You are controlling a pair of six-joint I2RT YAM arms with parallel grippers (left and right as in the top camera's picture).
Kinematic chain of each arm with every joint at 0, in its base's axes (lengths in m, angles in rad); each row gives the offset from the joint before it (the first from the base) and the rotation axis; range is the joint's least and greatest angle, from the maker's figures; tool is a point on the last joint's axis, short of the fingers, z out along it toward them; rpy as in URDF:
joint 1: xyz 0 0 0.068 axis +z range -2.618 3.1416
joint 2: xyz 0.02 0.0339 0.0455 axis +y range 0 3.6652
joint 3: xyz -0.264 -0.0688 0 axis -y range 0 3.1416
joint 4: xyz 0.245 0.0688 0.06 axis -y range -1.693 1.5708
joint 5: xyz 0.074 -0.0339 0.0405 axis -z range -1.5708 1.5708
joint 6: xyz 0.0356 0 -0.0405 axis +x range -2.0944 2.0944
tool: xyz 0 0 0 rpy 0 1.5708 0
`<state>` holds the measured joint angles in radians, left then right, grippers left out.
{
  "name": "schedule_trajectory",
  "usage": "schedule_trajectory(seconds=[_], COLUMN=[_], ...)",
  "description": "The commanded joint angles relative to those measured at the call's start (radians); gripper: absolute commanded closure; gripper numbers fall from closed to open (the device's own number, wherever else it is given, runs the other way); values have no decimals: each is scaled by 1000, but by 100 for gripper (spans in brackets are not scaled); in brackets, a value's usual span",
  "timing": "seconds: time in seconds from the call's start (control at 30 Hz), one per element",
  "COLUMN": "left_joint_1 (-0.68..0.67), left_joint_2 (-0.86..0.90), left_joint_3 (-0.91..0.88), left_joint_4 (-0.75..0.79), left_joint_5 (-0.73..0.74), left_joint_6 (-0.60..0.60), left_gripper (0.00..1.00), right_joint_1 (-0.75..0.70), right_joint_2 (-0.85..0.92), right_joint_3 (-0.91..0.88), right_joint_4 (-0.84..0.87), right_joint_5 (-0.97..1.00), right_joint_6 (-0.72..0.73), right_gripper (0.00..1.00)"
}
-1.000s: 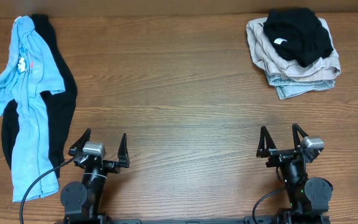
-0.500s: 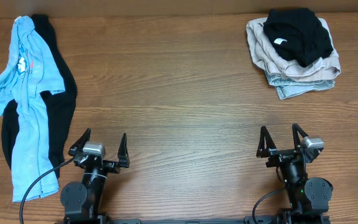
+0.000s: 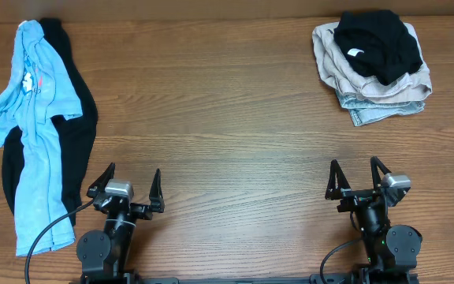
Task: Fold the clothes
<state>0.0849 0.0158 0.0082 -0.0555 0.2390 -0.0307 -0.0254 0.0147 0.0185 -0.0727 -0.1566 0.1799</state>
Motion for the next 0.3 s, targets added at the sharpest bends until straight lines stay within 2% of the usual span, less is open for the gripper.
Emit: schedule_trajectory(seconds=[0.0, 0.27], left_joint_1=[-7, -7], left_joint_2=[-11, -11], left_joint_3=[-3, -3], left_joint_4=[0, 0], left_joint_5=[-13, -13], left_joint_6=[1, 1], left_gripper=[0, 0], right_joint_1=[4, 4], right_joint_2=[-12, -12], right_joint_3=[-10, -10], right_joint_4=[4, 4], right_joint_5=[6, 6], right_joint_6=[0, 0], right_gripper=[0, 0])
